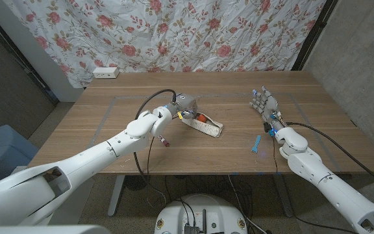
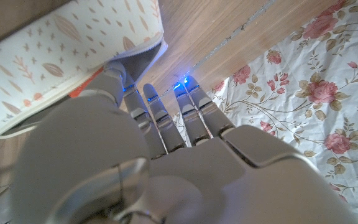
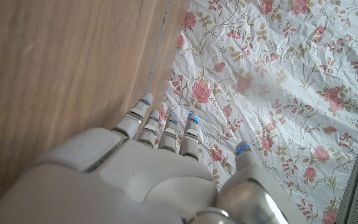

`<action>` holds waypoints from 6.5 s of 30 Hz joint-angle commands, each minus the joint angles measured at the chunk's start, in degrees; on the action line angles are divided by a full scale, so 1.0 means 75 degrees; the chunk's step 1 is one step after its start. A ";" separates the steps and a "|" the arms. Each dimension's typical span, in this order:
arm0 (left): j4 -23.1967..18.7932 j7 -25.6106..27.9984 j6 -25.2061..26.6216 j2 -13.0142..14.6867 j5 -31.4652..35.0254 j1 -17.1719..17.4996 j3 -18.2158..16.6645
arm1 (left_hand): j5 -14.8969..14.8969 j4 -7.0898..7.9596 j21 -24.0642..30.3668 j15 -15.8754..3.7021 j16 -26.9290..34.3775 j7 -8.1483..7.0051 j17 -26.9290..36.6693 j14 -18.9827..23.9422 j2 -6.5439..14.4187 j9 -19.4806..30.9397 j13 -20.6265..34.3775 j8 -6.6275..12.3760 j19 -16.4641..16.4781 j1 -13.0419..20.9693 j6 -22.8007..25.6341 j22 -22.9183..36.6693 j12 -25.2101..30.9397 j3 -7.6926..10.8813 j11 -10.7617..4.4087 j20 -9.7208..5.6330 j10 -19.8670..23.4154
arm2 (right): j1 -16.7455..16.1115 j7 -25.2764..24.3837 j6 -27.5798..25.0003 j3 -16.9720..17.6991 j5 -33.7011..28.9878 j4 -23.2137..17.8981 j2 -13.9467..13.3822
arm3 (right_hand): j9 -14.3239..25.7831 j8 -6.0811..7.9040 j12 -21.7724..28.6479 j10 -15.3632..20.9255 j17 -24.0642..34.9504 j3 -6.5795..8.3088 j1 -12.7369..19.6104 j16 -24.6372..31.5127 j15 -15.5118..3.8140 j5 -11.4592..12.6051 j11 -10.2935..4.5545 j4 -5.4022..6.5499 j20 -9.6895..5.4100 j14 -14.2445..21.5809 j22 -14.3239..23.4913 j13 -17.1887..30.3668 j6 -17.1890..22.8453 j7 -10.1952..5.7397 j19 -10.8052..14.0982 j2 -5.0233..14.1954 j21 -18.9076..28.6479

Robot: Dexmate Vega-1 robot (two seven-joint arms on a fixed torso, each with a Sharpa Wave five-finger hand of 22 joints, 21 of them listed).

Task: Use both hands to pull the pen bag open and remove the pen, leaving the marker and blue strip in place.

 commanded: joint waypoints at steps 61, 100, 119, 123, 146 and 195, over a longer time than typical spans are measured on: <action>-0.0059 -0.1193 -0.0538 0.0335 -0.0444 -0.0189 -0.0309 | 0.0065 0.0060 -0.0081 -0.1159 0.0003 -0.0167 0.0046 -0.0511 -0.0735 -0.0002 0.0002 -0.0118 -0.0236 0.0208 -0.1557 0.0006 -0.0089 -0.0563 0.0022 -0.0107 -0.0934 | 0.0080 -0.0086 0.0042 -0.0031 -0.0198 0.0066 -0.0060 | 0.0023 -0.0044 0.0002 0.0038 0.0028 0.0016 0.0040 0.0043 0.0036 -0.0019 0.0062 -0.0071 0.0007 0.0034 0.0026 0.0015 0.0063 -0.0027 -0.0009 0.0212 0.0026; 0.0667 -0.1298 -0.1186 0.0483 -0.2090 -0.0455 -0.0439 | 0.0010 0.0141 -0.0147 -0.1008 -0.0045 -0.0243 0.0050 -0.1081 -0.0961 0.0012 0.0001 -0.0171 -0.0606 -0.0085 -0.2472 -0.0007 -0.0125 -0.0891 0.0011 -0.0239 -0.1639 | 0.0456 0.0008 0.0108 -0.0390 -0.1067 0.0011 -0.0371 | 0.0023 -0.0060 -0.0003 0.0027 0.0015 0.0038 0.0090 0.0035 0.0008 -0.0020 0.0022 -0.0134 0.0013 0.0032 0.0026 0.0015 0.0013 -0.0074 -0.0024 0.0195 0.0021; 0.1201 -0.1275 -0.1636 0.0382 -0.2575 -0.0674 -0.0404 | 0.0025 0.0184 -0.0150 -0.0971 -0.0046 -0.0291 0.0050 -0.1314 -0.0994 0.0004 0.0002 -0.0168 -0.0730 -0.0245 -0.2804 -0.0011 -0.0111 -0.0997 0.0011 -0.0248 -0.1861 | 0.0571 -0.0341 -0.0230 -0.0707 -0.2161 -0.0518 -0.0814 | 0.0019 -0.0029 -0.0021 -0.0029 -0.0118 0.0187 0.0611 -0.0034 0.0030 -0.0039 -0.0019 -0.0645 0.0029 0.0071 0.0017 0.0010 -0.0043 -0.0190 -0.0126 -0.0097 -0.0009; 0.1278 -0.1259 -0.1684 0.0338 -0.2608 -0.0724 -0.0368 | 0.0028 0.0192 -0.0150 -0.0941 -0.0043 -0.0267 0.0050 -0.1345 -0.0994 0.0002 0.0002 -0.0160 -0.0753 -0.0277 -0.2854 -0.0011 -0.0107 -0.1015 0.0011 -0.0253 -0.1895 | 0.0551 -0.0508 -0.0529 -0.0781 -0.2509 -0.0804 -0.1008 | 0.0022 -0.0009 -0.0025 -0.0049 -0.0153 0.0225 0.0814 -0.0054 0.0001 -0.0052 -0.0029 -0.0818 0.0023 0.0072 0.0015 0.0011 -0.0056 -0.0229 -0.0178 -0.0226 -0.0021; 0.1083 -0.0962 -0.1277 0.0307 -0.3086 -0.0343 -0.0525 | 0.0042 0.0237 -0.0240 -0.0753 -0.0066 -0.0312 0.0046 -0.1894 -0.0894 -0.0012 0.0000 -0.0060 -0.1385 -0.0478 -0.2909 -0.0036 -0.0112 -0.1093 0.0026 -0.0114 -0.2272 | 0.0464 -0.1020 -0.1115 -0.1067 -0.3989 -0.1635 -0.1522 | 0.0042 0.0196 -0.0035 -0.0161 -0.0269 0.0374 0.1699 -0.0135 0.0025 -0.0090 -0.0088 -0.1042 0.0037 -0.0012 0.0013 0.0019 0.0303 -0.0337 -0.0361 -0.0687 -0.0024; 0.1278 -0.0782 -0.1446 0.0274 -0.3451 -0.0352 -0.0450 | 0.0031 0.0268 -0.0189 -0.0698 -0.0015 -0.0315 0.0044 -0.2033 -0.0815 -0.0020 -0.0003 -0.0062 -0.1515 -0.0666 -0.2972 -0.0044 -0.0059 -0.1149 0.0072 -0.0095 -0.2422 | 0.1101 -0.0594 -0.1626 -0.1867 -0.6971 -0.2850 -0.1998 | 0.0145 0.0705 -0.0069 -0.0257 -0.0338 0.0700 0.3608 -0.0150 0.0149 -0.0087 -0.0146 -0.1002 0.0133 -0.0055 0.0017 0.0036 0.1394 -0.0528 -0.0447 -0.1300 -0.0017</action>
